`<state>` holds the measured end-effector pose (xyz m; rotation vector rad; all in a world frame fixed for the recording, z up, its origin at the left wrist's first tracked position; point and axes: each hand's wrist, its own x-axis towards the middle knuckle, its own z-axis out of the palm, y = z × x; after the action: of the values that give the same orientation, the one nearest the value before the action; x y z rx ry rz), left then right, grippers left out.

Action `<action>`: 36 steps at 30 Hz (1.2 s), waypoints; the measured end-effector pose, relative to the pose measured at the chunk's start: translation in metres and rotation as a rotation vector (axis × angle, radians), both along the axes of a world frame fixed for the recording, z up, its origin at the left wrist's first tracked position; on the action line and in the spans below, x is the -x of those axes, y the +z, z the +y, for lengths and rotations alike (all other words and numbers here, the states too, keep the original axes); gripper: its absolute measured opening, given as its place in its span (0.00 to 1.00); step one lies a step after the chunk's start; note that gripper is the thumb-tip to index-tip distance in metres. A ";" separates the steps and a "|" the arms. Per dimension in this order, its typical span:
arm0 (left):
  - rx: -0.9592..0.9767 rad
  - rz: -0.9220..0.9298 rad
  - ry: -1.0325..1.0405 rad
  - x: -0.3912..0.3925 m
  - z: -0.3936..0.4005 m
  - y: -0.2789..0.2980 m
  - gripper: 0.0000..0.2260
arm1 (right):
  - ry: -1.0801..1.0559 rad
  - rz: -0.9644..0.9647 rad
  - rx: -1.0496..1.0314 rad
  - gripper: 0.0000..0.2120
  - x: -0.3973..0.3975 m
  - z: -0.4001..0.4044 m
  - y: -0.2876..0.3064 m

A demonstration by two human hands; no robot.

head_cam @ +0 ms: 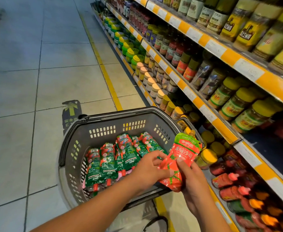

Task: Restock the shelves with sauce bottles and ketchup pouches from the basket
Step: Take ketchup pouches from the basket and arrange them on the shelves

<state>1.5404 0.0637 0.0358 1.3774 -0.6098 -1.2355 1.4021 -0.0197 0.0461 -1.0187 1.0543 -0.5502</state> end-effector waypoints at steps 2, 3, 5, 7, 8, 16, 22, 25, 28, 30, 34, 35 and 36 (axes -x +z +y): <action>0.032 -0.090 -0.048 0.004 -0.002 0.001 0.16 | -0.004 -0.013 0.005 0.18 0.006 0.001 0.001; 0.046 -0.153 -0.078 0.005 -0.003 0.002 0.15 | -0.013 -0.018 0.006 0.17 0.010 0.001 0.001; 0.073 -0.232 -0.129 0.007 -0.002 0.002 0.13 | -0.034 -0.022 0.016 0.16 0.015 0.002 0.001; 0.089 -0.265 -0.176 0.006 -0.001 0.001 0.11 | -0.049 -0.019 0.036 0.16 0.021 0.001 0.000; 0.089 -0.277 -0.197 0.003 -0.001 -0.001 0.10 | -0.053 -0.016 0.044 0.15 0.023 0.001 0.000; -0.184 -0.821 -0.233 -0.047 0.003 -0.037 0.09 | -0.121 -0.012 0.054 0.11 0.037 0.002 0.005; -0.522 -1.408 -0.512 -0.117 0.008 -0.105 0.43 | -0.144 -0.022 0.059 0.13 0.042 0.003 0.008; -0.575 -1.437 -0.635 -0.122 0.010 -0.124 0.43 | -0.143 -0.015 0.067 0.13 0.045 0.001 0.009; -0.588 -1.390 -0.568 -0.108 0.006 -0.134 0.42 | -0.152 0.012 0.077 0.11 0.046 -0.002 0.008; -0.583 -1.421 -0.503 -0.098 0.003 -0.137 0.43 | -0.154 0.033 0.092 0.10 0.047 -0.005 0.007; -0.548 -1.453 -0.469 -0.099 0.002 -0.144 0.41 | -0.151 0.055 0.101 0.10 0.046 -0.008 0.006; -0.534 -1.457 -0.467 -0.103 0.003 -0.146 0.41 | -0.150 0.058 0.101 0.10 0.045 -0.009 0.006; -0.521 -1.464 -0.462 -0.106 0.005 -0.148 0.40 | -0.149 0.061 0.103 0.11 0.044 -0.009 0.006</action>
<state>1.6468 0.0686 -0.1124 2.6331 -1.7407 -0.4959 1.3584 -0.0290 0.0523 -1.0582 1.1721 -0.7037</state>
